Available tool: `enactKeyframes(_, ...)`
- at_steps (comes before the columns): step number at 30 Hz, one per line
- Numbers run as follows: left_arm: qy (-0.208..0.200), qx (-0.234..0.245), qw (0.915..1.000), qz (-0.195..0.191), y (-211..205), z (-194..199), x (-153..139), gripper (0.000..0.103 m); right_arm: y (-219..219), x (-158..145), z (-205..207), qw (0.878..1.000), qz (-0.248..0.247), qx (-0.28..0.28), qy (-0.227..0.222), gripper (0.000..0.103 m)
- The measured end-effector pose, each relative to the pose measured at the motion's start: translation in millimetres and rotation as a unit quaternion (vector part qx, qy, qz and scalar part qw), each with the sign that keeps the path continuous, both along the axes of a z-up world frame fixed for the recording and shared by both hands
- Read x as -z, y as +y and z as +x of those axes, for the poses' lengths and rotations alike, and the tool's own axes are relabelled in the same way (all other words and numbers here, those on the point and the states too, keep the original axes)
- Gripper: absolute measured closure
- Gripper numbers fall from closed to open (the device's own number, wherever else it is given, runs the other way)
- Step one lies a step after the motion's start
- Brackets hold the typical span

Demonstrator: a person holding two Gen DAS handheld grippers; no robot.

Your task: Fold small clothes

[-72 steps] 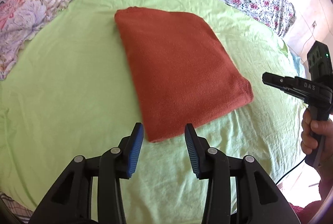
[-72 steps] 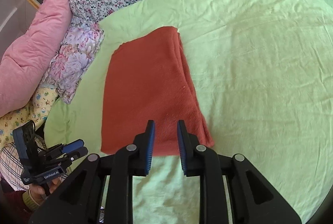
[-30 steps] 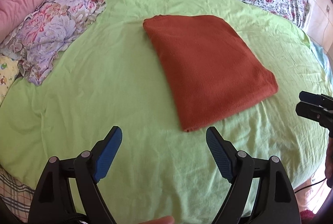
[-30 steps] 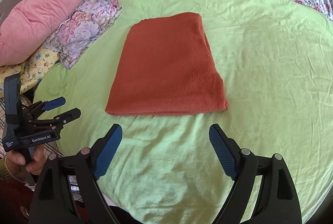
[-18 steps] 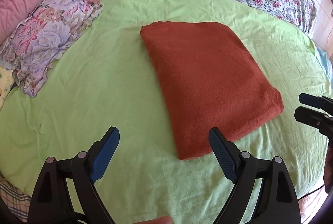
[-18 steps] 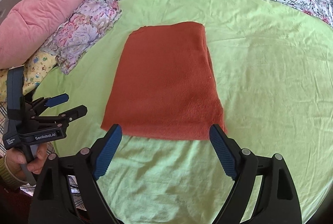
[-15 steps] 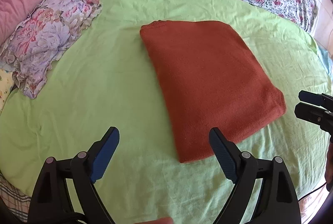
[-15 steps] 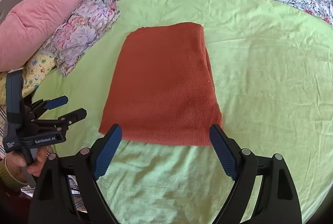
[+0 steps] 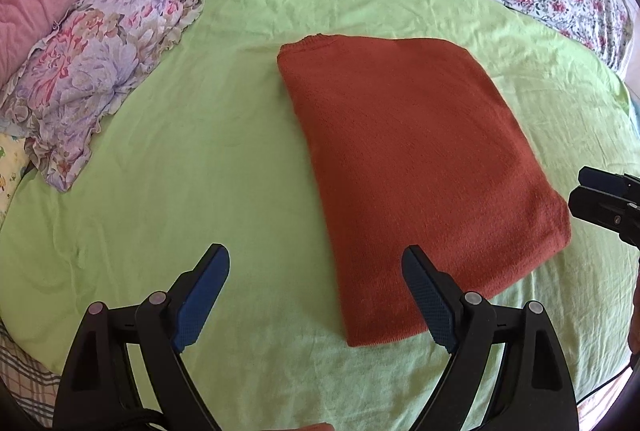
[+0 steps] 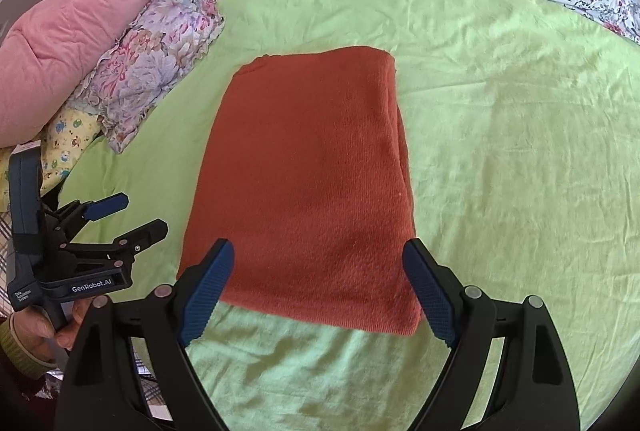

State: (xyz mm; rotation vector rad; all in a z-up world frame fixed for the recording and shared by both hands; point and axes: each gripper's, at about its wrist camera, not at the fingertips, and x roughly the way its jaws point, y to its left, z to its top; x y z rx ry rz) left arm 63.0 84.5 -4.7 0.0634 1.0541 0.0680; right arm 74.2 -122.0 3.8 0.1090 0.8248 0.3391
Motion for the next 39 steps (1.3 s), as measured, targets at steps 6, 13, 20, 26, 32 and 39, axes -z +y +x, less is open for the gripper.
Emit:
enactKeyframes(6, 0.003, -0.007, 1.0000, 0.006, 1.0, 9.3, 1.4, 0.014, -0.9, -2.5, 14.6, 1.000, 0.004, -0.006, 0.005, 0.017)
enactKeyframes(13, 0.007, -0.013, 0.9999, 0.006, 6.0, 18.5, 3.7, 0.014, 6.7, -3.2, 26.6, 1.000, -0.001, -0.016, 0.008, 0.017)
enactKeyframes(20, 0.002, -0.022, 0.9998, 0.004, 13.4, 27.3, -0.6, 0.013, 14.2, -4.9, 36.8, 1.000, -0.008, -0.026, 0.008, 0.017)
enactKeyframes(26, -0.001, -0.027, 0.9996, 0.002, 15.0, 32.1, -2.9, 0.013, 17.5, -4.8, 44.2, 0.999, -0.011, -0.029, 0.011, 0.017)
enactKeyframes(32, -0.003, -0.027, 0.9996, 0.001, 14.0, 35.1, -3.7, 0.012, 21.3, -2.5, 48.3, 0.999, -0.015, -0.036, 0.016, 0.017)
enactKeyframes(39, -0.005, -0.027, 0.9996, -0.002, 12.8, 38.6, -4.7, 0.012, 22.3, -3.6, 48.7, 0.999, -0.015, -0.036, 0.012, 0.017)
